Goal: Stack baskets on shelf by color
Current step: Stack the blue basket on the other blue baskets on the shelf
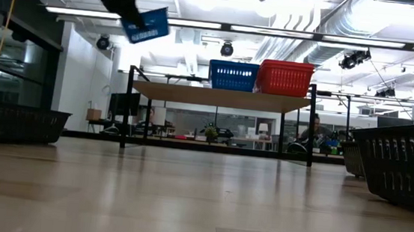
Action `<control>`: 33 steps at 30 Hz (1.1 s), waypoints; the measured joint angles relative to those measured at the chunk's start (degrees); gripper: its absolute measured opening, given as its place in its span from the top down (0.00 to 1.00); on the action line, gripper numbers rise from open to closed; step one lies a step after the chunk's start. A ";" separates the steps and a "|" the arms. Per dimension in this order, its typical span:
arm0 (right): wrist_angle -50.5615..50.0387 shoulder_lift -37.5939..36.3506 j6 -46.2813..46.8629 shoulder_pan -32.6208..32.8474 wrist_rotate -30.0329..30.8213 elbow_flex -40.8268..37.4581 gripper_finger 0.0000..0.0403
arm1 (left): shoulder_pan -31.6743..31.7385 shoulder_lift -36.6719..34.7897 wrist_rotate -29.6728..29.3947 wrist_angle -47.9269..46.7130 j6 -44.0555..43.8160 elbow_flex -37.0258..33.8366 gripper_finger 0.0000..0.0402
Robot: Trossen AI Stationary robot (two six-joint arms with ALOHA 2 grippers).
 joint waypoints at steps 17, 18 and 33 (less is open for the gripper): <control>0.47 -0.17 -2.43 -0.39 1.55 0.00 1.00 | 1.45 19.05 5.59 4.43 19.95 14.15 1.00; 0.82 -0.31 -2.78 -0.36 1.90 0.00 1.00 | 1.91 19.54 7.29 5.19 19.92 15.56 1.00; 10.13 -7.52 -5.00 2.42 4.79 0.09 1.00 | 9.95 24.88 31.03 23.07 12.16 17.22 1.00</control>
